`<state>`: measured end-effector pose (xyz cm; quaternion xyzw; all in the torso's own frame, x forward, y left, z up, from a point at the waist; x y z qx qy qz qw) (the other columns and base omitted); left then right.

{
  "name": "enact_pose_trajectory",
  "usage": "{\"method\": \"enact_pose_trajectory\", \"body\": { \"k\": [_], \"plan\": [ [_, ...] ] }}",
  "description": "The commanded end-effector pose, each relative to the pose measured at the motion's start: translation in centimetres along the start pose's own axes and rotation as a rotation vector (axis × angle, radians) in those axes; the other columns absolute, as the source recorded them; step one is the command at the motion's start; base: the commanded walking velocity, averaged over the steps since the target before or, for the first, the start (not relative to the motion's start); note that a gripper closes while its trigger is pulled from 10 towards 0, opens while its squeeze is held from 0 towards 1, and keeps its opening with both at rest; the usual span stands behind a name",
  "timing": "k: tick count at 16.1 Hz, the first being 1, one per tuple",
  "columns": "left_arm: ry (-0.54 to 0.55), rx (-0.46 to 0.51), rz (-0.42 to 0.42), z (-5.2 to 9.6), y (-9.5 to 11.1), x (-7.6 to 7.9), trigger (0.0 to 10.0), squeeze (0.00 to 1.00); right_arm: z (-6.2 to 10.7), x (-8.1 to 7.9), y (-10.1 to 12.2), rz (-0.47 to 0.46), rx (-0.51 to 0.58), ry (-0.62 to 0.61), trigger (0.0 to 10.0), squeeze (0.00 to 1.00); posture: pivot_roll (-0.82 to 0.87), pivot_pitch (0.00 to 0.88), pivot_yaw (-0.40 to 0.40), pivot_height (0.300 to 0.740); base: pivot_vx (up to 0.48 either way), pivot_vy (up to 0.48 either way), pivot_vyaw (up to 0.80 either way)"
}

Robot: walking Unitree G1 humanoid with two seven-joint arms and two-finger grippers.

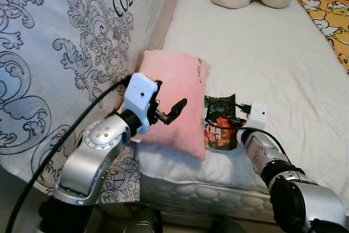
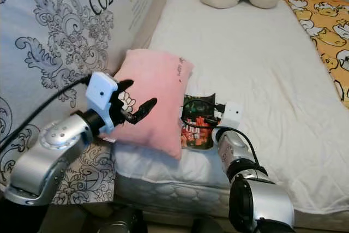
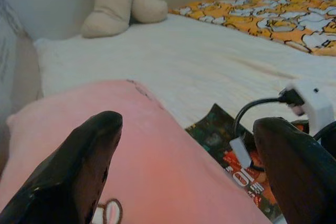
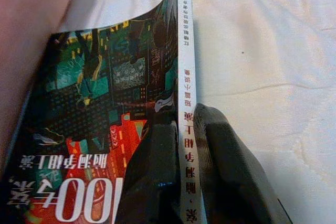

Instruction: Clean up the room

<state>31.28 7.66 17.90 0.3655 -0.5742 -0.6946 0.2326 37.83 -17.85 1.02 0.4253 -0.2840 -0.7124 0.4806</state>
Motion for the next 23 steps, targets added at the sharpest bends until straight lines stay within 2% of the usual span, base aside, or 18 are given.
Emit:
{"method": "enact_pose_trajectory", "body": {
  "k": [1, 4, 6, 8, 10, 12, 14, 15, 16, 17, 18, 19, 21, 22, 23],
  "plan": [
    [-0.021, -0.006, -0.03, -0.1, 0.7, -0.1, 10.0, 0.0, -0.1, 0.4, 0.5, 0.029, 0.003, -0.029, 10.0, 1.0, 0.1, 0.0, 0.009, 0.697, 0.0, 0.0, 0.0],
    [-0.029, -0.019, -0.065, -0.2, 1.0, -0.5, 10.0, 0.0, -0.1, 0.6, 1.2, 0.002, 0.028, -0.034, 10.0, 1.0, 0.09, 0.0, 0.014, 0.697, 0.0, 0.0, 0.0],
    [-0.023, 0.007, -0.055, -0.2, 1.4, -0.8, 10.0, 0.0, -0.1, 0.3, 1.0, 0.021, 0.023, -0.015, 10.0, 1.0, 0.09, 0.0, 0.013, 0.697, 0.0, 0.0, 0.0],
    [0.028, -0.01, -0.078, -0.4, 1.1, -1.7, 10.0, 0.0, 0.0, 0.6, 1.1, 0.058, 0.029, -0.013, 10.0, 1.0, 0.08, 0.0, 0.007, 0.697, 0.0, 0.0, 0.0],
    [0.069, -0.051, -0.057, -0.6, -0.2, -2.2, 10.0, 0.0, 0.0, 0.3, 1.6, 0.084, 0.052, 0.009, 10.0, 1.0, 0.07, 0.0, 0.007, 0.697, 0.0, 0.0, 0.0],
    [0.144, -0.035, 0.059, -1.0, -1.0, -3.2, 10.0, 0.0, 0.0, -0.2, 1.6, 0.069, 0.062, 0.043, 10.0, 1.0, 0.05, 0.0, 0.004, 0.697, 0.0, 0.0, 0.0],
    [0.154, -0.042, 0.056, -1.5, -1.8, -3.3, 10.0, 0.0, 0.1, 0.1, 1.2, 0.046, 0.061, 0.038, 10.0, 1.0, 0.03, 0.0, 0.008, 0.697, 0.0, 0.0, 0.0],
    [0.173, -0.038, 0.043, -1.7, -2.2, -3.2, 10.0, 0.0, 0.3, 0.2, 2.2, 0.082, 0.127, 0.038, 10.0, 1.0, 0.03, 0.0, 0.002, 0.697, 0.0, 0.0, 0.0],
    [0.204, -0.031, 0.041, -1.5, -2.8, -3.2, 10.0, 0.0, 0.9, 0.5, 4.6, 0.178, 0.266, 0.01, 10.0, 1.0, 0.01, 0.0, -0.002, 0.697, 0.0, 0.0, 0.0],
    [0.218, -0.031, 0.046, -1.3, -3.1, -3.2, 10.0, 0.0, 1.3, 0.6, 5.7, 0.222, 0.334, -0.01, 10.0, 1.0, 0.01, 0.0, -0.002, 0.697, 0.0, 0.0, 0.0],
    [0.365, -0.011, 0.077, -0.4, -4.0, -4.5, 10.0, 0.0, 3.7, 0.6, 8.5, 0.396, 0.525, -0.061, 10.0, 0.97, -0.03, 0.0, -0.007, 0.697, 0.0, 0.0, 0.0],
    [0.634, -0.024, 0.161, 2.0, -6.3, -6.8, 10.0, 0.0, 7.1, -0.4, 9.4, 0.532, 0.659, -0.049, 10.0, 0.0, -0.07, 0.0, -0.01, 0.697, 0.0, -0.48, 0.0],
    [0.704, -0.039, 0.181, 2.3, -7.5, -6.8, 10.0, 0.0, 7.8, -0.3, 8.5, 0.523, 0.667, -0.034, 10.0, 0.0, -0.1, 0.0, -0.003, 0.697, 0.0, -0.48, 0.0],
    [0.717, -0.034, 0.204, 1.8, -7.6, -6.3, 10.0, 0.0, 7.0, 1.1, 6.6, 0.479, 0.589, -0.078, 10.0, 0.0, -0.11, 0.0, 0.007, 0.697, 0.0, 0.0, 0.0],
    [0.7, -0.021, 0.189, 1.3, -7.3, -5.9, 10.0, 0.0, 7.0, 1.6, 6.1, 0.466, 0.58, -0.104, 10.0, 0.0, -0.12, 0.0, 0.014, 0.697, 0.0, 0.0, 0.0]
  ]
}}
Point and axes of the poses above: a point about 5 cm out from each wrist's last joint towards the gripper, its own z axis pointing back from the gripper into the wrist, its own y axis along the axis of the wrist's last joint, x = y × z, the point moved 5 cm from there along -z, pointing out of the wrist towards the gripper, and after that the axes turned 6 degrees about -z, right-handed, at the moved point
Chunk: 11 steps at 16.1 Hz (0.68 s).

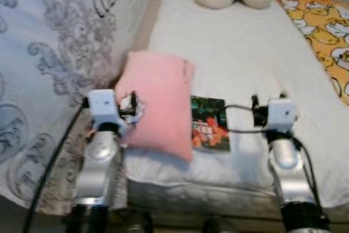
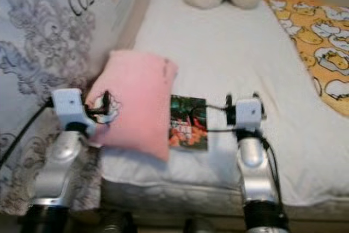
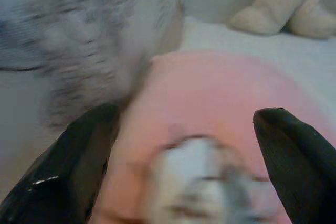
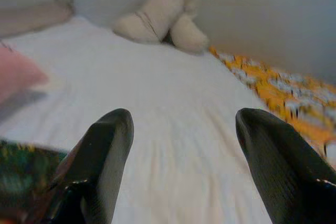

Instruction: Clean up the room

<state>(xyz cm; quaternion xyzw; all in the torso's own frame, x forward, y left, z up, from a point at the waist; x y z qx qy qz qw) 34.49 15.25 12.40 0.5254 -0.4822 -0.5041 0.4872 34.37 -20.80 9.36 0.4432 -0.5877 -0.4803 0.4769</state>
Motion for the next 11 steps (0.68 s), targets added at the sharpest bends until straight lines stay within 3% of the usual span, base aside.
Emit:
{"method": "enact_pose_trajectory", "body": {
  "k": [1, 2, 8, 11],
  "plan": [
    [-0.03, 0.019, -0.014, -0.2, 0.3, 1.2, 10.0, 0.0, 0.5, 0.4, -0.4, -0.003, -0.019, -0.023, 10.0, 0.0, -0.12, 0.0, 0.022, 0.697, 0.0, 0.0, 0.0],
    [-0.049, 0.022, -0.011, -0.3, 0.3, 1.5, 10.0, 0.0, 0.8, -0.1, 0.0, -0.003, -0.014, -0.008, 10.0, 0.0, -0.13, 0.0, 0.032, 0.697, 0.0, 0.0, 0.0],
    [-0.057, 0.067, -0.013, -1.0, 0.8, 1.9, 10.0, 0.0, 0.8, -2.0, 0.8, -0.028, 0.004, 0.065, 10.0, 0.0, -0.13, 0.0, 0.046, 0.697, 0.0, -0.48, 0.0],
    [0.036, 0.013, 0.011, -1.0, -0.6, 0.4, 10.0, 0.0, 0.8, -2.5, 1.2, -0.054, 0.013, 0.105, 10.0, 0.0, -0.14, 0.0, 0.034, 0.697, 0.0, -0.48, 0.0]
  ]
}}
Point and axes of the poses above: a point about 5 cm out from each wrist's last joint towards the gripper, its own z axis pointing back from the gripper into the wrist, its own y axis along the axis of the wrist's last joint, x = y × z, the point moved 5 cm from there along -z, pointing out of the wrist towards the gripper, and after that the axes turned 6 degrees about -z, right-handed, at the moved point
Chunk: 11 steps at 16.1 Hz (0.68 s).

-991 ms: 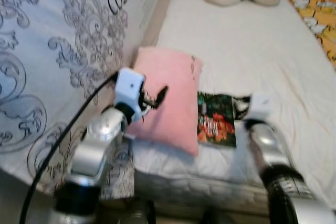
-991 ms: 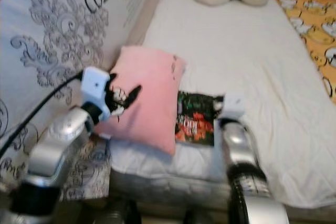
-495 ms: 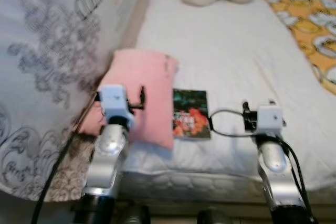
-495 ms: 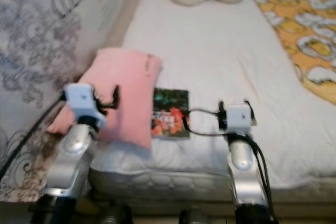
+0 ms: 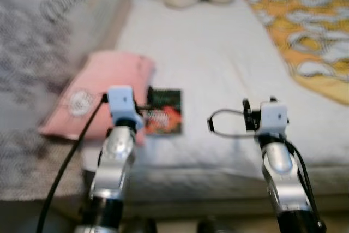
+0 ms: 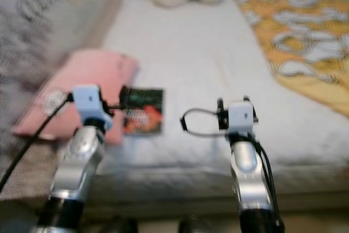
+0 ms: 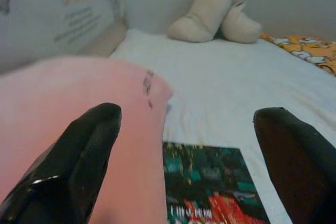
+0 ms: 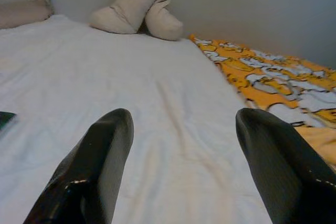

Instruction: Clean up the room

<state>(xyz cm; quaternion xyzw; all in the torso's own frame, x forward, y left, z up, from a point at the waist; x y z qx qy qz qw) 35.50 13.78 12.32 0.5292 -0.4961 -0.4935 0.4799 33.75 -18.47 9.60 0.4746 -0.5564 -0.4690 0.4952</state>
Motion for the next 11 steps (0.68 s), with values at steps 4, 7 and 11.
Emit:
{"method": "enact_pose_trajectory", "body": {
  "k": [4, 7, 11],
  "plan": [
    [0.045, -0.024, -0.002, -0.4, -0.9, -1.2, 10.0, 0.0, -0.6, 0.4, 0.2, -0.067, -0.007, -0.003, 10.0, 0.0, -0.14, 0.0, 0.032, 0.697, 0.0, -0.48, 0.0],
    [0.028, 0.003, -0.014, -1.1, -0.1, -0.9, 10.0, 0.0, -0.6, 0.1, -0.3, -0.089, -0.021, -0.003, 10.0, 0.0, -0.14, 0.0, 0.043, 0.697, 0.0, -0.48, 0.0],
    [0.009, 0.008, -0.025, -1.0, -0.2, -0.6, 10.0, 0.0, -0.4, -0.6, -0.7, -0.07, -0.034, 0.019, 10.0, 0.0, -0.15, 0.0, 0.046, 0.697, 0.0, -0.12, 0.0]
  ]
}}
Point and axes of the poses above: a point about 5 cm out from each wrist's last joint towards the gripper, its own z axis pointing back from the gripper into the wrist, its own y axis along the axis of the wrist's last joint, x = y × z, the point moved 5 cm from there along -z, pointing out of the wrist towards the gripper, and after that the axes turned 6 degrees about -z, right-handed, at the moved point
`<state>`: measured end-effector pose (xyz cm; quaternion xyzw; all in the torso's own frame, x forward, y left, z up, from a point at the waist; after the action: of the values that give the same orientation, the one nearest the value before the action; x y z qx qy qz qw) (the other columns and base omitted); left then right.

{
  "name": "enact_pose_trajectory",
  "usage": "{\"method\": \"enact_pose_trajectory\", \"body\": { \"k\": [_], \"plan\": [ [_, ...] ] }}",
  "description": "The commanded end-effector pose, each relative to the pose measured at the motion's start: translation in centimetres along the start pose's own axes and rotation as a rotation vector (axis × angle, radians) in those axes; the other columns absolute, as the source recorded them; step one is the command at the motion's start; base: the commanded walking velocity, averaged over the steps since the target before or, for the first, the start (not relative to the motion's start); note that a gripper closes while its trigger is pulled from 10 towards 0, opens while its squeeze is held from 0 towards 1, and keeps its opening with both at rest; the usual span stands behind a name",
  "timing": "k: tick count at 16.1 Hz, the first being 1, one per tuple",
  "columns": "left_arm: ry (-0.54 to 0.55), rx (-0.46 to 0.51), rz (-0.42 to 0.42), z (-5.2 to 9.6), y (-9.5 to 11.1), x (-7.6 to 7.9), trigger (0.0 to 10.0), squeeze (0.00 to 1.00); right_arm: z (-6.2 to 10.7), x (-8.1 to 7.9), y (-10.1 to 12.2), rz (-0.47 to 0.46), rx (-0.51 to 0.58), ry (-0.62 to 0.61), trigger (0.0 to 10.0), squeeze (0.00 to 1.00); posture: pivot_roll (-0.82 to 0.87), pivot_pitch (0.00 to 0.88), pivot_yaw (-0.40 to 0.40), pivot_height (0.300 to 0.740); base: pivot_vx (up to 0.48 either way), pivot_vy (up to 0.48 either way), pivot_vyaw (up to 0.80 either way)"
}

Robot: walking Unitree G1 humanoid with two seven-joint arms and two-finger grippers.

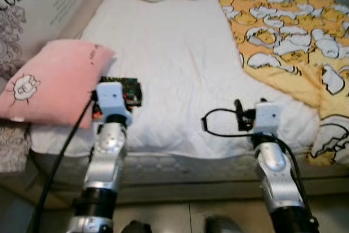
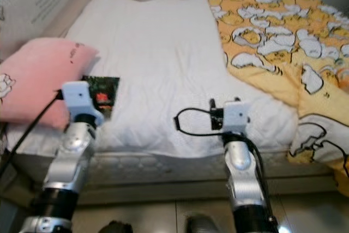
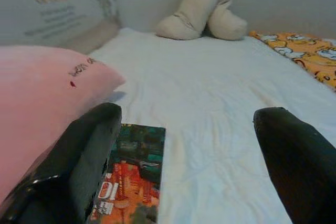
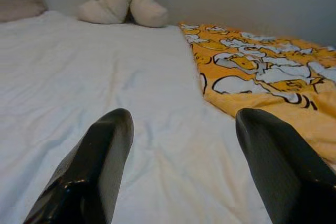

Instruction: Clean up the room

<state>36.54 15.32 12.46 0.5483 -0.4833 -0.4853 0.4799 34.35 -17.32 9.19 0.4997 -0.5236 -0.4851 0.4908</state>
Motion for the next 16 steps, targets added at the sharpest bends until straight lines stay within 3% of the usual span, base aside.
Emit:
{"method": "enact_pose_trajectory", "body": {
  "k": [1, 10, 11, 14, 16],
  "plan": [
    [-0.038, -0.002, -0.006, 0.14, -0.1, 1.1, 10.0, 0.0, 0.16, 0.66, -0.61, 0.023, -0.029, -0.013, 10.0, 0.0, -0.14, 0.0, 0.043, 0.697, 0.0, -0.48, 0.0],
    [-0.036, -0.005, 0.01, -0.34, -0.09, 1.44, 10.0, 0.0, 0.27, 0.81, -1.03, 0.048, -0.044, 0.012, 10.0, 0.0, -0.14, 0.0, 0.038, 0.697, 0.0, -0.479, -0.71],
    [0.005, 0.003, -0.045, -0.42, 0.05, 0.88, 10.0, 0.0, 0.3, 0.85, -0.56, 0.041, -0.013, 0.013, 10.0, 0.0, -0.15, 0.0, 0.039, 0.697, 0.0, -0.458, -0.77],
    [-0.039, -0.027, -0.002, -0.55, -0.49, 1.38, 10.0, 0.0, 0.34, 0.5, -0.39, 0.035, -0.003, 0.025, 10.0, 0.0, -0.15, 0.0, 0.041, 0.697, 0.0, 0.0, 0.0],
    [-0.031, -0.022, -0.024, -0.61, -0.35, 1.3, 10.0, 0.0, 0.3, 0.48, -0.33, 0.031, 0.001, 0.022, 10.0, 0.0, -0.15, 0.0, 0.042, 0.697, 0.416, 0.0, 0.0]
  ]
}}
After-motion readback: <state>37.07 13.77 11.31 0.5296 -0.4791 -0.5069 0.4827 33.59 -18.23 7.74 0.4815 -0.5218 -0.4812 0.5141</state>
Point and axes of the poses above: a point about 5 cm out from each wrist's last joint towards the gripper, its own z axis pointing back from the gripper into the wrist, its own y axis along the axis of the wrist's last joint, x = y × z, the point moved 5 cm from there along -z, pointing out of the wrist towards the gripper, and after that the axes turned 6 degrees about -z, right-handed, at the moved point
